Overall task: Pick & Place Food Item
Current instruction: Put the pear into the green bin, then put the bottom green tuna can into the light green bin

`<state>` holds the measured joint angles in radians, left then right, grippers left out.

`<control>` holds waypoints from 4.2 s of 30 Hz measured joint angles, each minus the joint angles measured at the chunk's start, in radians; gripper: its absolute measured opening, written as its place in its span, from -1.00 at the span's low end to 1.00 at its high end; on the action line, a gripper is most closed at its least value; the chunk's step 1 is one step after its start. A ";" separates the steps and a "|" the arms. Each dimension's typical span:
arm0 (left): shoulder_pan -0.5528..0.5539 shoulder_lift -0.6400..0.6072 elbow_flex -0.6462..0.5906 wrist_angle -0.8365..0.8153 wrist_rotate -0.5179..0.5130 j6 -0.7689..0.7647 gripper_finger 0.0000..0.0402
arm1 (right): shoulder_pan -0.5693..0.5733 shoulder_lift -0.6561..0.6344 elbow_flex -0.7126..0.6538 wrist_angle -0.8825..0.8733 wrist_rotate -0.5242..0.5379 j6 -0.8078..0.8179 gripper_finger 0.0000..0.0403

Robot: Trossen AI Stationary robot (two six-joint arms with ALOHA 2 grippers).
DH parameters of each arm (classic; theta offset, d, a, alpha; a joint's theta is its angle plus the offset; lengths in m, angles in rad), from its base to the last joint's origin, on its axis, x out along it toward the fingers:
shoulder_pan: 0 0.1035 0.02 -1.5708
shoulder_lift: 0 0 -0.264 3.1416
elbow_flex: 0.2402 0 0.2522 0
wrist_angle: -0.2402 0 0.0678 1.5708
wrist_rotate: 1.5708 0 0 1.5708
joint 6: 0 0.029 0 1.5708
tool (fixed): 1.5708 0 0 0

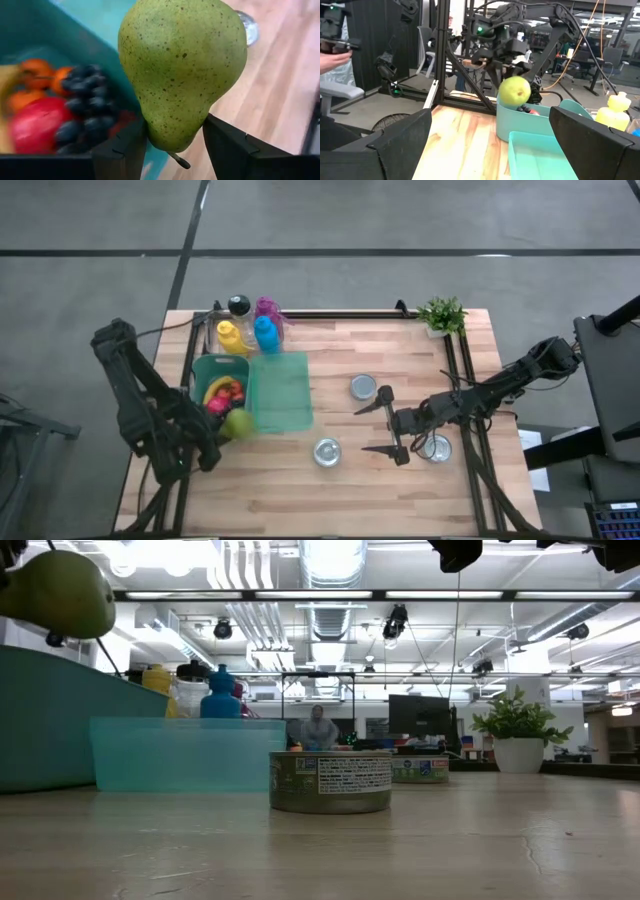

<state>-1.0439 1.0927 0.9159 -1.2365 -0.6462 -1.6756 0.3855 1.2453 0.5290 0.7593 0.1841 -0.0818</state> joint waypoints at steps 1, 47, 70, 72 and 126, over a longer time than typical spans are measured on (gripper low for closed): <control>0.000 0.000 0.021 -0.045 0.012 -0.016 -0.09 | 0.000 0.000 0.000 0.000 0.000 0.000 0.99; 0.025 -0.168 -0.136 -0.298 0.213 -0.409 -0.09 | 0.000 0.000 0.000 0.000 0.000 0.000 0.99; 0.069 -0.140 -0.136 -0.226 0.228 -0.433 0.14 | 0.000 0.000 0.000 0.000 0.000 0.000 0.99; 0.069 -0.140 -0.136 -0.223 0.228 -0.431 0.15 | 0.000 0.000 0.000 0.000 0.000 0.000 0.99; 0.582 -0.112 -0.164 1.088 0.070 1.397 0.15 | 0.000 0.000 0.000 0.000 0.000 0.000 0.99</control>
<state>-0.4621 0.9811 0.7523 -0.1489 -0.5765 -0.2786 0.3855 1.2453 0.5293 0.7592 0.1842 -0.0818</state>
